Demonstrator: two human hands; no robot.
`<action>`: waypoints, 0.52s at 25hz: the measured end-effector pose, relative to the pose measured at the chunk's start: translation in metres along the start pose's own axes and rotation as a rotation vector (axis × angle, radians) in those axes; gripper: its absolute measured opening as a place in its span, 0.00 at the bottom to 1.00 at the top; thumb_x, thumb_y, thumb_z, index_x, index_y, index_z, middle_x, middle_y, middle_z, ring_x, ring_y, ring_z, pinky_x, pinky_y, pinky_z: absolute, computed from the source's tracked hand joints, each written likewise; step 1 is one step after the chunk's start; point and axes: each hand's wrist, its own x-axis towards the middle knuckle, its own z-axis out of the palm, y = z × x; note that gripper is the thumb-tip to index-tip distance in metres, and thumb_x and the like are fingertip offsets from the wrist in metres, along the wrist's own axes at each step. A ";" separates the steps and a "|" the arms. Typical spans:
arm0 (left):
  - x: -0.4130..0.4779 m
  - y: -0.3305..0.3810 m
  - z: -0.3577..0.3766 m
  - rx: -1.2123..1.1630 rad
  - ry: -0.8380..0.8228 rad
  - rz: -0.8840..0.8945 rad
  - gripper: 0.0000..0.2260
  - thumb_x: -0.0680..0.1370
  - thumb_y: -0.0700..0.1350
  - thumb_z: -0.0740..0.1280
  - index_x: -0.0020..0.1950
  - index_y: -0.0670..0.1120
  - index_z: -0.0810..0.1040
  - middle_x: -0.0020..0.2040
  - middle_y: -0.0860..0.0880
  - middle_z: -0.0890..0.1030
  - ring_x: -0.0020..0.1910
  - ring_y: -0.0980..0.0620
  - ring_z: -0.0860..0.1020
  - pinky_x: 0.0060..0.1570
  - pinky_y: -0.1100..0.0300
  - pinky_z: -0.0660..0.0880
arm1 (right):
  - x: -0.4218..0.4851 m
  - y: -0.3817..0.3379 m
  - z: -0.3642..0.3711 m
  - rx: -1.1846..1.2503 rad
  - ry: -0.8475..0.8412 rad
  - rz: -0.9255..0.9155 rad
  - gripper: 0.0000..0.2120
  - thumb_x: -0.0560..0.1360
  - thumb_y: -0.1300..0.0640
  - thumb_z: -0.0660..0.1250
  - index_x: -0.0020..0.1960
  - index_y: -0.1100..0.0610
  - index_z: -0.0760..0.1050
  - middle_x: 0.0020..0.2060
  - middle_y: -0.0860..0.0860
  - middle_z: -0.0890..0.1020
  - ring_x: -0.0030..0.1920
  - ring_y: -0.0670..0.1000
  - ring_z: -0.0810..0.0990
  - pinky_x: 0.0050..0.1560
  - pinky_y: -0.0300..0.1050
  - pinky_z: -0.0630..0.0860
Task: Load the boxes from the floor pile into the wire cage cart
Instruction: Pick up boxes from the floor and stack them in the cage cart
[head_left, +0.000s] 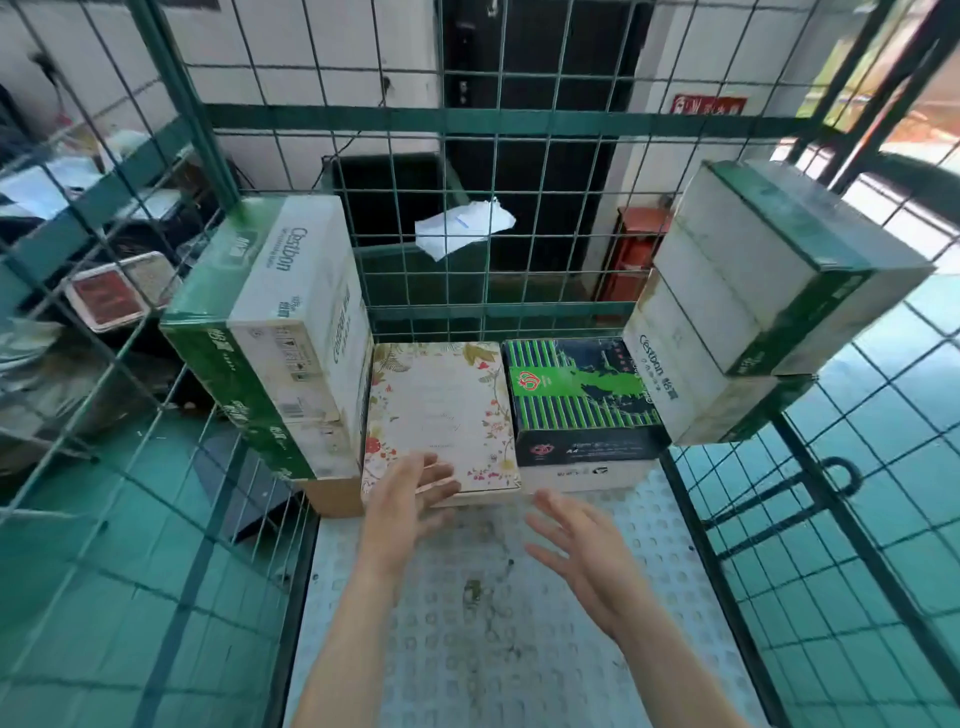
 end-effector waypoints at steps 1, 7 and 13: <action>-0.013 0.001 -0.001 0.018 0.005 0.026 0.15 0.85 0.51 0.60 0.61 0.43 0.78 0.54 0.44 0.86 0.53 0.44 0.85 0.59 0.41 0.79 | -0.005 -0.004 0.000 -0.025 -0.043 -0.005 0.13 0.81 0.55 0.67 0.62 0.61 0.77 0.61 0.52 0.82 0.62 0.53 0.81 0.66 0.60 0.77; -0.102 -0.013 0.006 -0.002 0.164 0.141 0.14 0.84 0.51 0.61 0.60 0.44 0.80 0.53 0.46 0.86 0.53 0.46 0.85 0.59 0.40 0.80 | -0.048 -0.009 -0.018 -0.235 -0.304 -0.071 0.10 0.81 0.54 0.66 0.60 0.56 0.79 0.62 0.50 0.82 0.62 0.49 0.81 0.67 0.58 0.76; -0.197 -0.070 0.000 -0.085 0.398 0.154 0.17 0.85 0.53 0.59 0.58 0.43 0.81 0.52 0.45 0.86 0.52 0.46 0.85 0.56 0.44 0.81 | -0.085 0.031 -0.050 -0.340 -0.415 -0.017 0.12 0.82 0.56 0.66 0.62 0.59 0.79 0.59 0.52 0.83 0.60 0.53 0.83 0.61 0.57 0.80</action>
